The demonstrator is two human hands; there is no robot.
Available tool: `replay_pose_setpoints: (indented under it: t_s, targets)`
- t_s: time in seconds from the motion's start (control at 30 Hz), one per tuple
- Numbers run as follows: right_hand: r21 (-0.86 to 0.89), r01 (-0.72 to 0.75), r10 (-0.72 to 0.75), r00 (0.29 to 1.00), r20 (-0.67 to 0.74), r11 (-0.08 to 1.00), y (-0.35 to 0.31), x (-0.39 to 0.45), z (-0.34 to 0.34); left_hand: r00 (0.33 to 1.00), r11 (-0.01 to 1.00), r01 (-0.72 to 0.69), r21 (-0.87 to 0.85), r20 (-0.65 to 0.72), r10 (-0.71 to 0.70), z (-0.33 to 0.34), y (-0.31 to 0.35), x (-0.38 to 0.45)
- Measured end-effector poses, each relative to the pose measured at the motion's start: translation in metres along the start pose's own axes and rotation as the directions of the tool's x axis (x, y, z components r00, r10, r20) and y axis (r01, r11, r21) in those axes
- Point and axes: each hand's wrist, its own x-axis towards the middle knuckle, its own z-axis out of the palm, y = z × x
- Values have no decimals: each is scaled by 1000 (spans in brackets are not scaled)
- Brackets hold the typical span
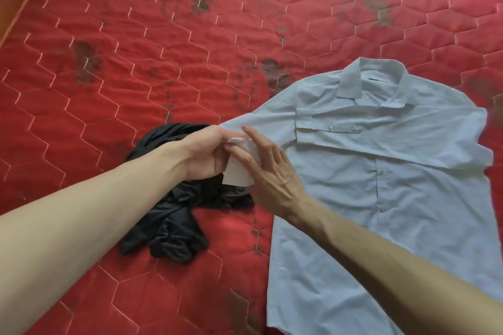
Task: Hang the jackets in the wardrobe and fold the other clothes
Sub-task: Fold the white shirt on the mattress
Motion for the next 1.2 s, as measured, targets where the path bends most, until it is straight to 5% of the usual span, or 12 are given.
replay_pose_setpoints:
  t_s: [0.13,0.23,0.33,0.47,0.73,0.93,1.2]
  targets:
    - [381,-223,278,956,-96,897,38,-19,-48,996,1000,12,-13,91,-11,54,2,19]
    - [624,-434,595,801,-63,650,69,-32,-86,997,980,-58,190,70,45,90,-2,38]
    - [705,-533,739,674,19,468,109,-55,-117,979,776,-179,605,27,204,115,-5,58]
    - [762,-556,837,547,35,331,169,-90,-155,973,545,-148,825,23,229,129,-5,83]
    - [672,-660,913,404,-61,337,284,-150,-223,953,56,19,998,-35,300,123,10,132]
    - [508,-756,897,433,-85,413,342,-184,-240,888,-50,126,991,-90,451,108,35,166]
    - [373,-864,941,318,-114,337,396,-197,-224,798,-259,168,951,23,602,112,72,203]
